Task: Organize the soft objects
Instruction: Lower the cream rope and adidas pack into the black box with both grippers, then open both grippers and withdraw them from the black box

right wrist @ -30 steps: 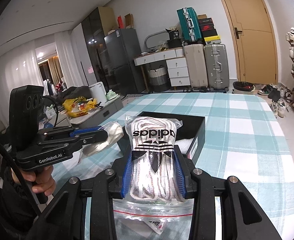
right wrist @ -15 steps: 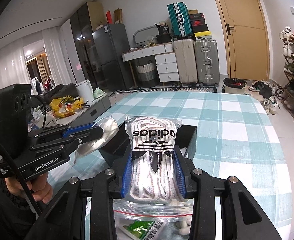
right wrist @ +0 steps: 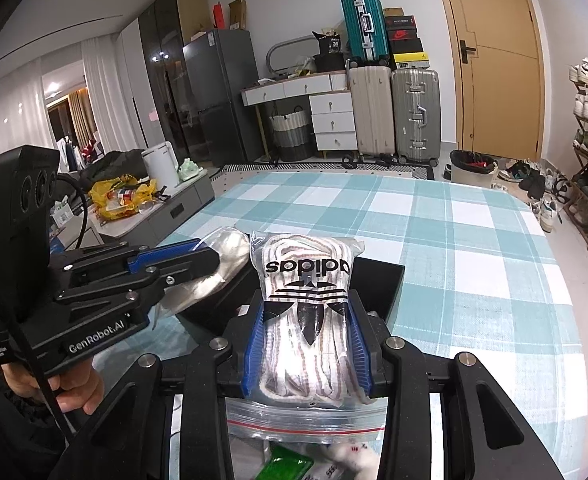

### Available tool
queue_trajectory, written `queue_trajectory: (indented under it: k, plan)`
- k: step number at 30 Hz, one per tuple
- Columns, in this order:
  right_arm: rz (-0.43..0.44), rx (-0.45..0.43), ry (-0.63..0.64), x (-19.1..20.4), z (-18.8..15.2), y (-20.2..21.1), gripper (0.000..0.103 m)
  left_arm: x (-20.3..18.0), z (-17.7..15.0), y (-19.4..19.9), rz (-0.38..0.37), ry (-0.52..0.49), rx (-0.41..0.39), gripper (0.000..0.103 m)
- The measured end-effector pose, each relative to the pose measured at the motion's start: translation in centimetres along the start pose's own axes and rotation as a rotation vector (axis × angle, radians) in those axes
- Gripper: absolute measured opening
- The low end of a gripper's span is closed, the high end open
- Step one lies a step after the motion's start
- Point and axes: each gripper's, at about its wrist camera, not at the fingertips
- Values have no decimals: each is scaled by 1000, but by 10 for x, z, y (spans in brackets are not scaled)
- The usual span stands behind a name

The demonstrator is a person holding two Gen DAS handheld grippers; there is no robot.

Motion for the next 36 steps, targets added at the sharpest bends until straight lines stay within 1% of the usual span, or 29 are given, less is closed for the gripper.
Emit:
queue_trajectory:
  k: [5,15,23,29,36]
  plan:
    - [-9,19,14,-3,3,-13,37,-1,2,-14,4,0,14,12]
    - [-24,57,41,-8,6,-36,37,2,5,-30,4,5,20,12]
    - [-37,75,69,-7,6,-46,37,0,1,-33,4,-7,30,12]
    - [-50,136,118,0,2,-57,37,-1,-5,-38,2,-15,53,12]
    - [-41,160,147,2,5,-72,37,4,-5,-39,13,-10,51,13]
Point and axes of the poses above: each gripper's, at about its wrist camera, not at the fingertips, and y roughly against the way its jaws point, x to its left, z to its top, and after that the axes turned 1 degree about y, right-handed
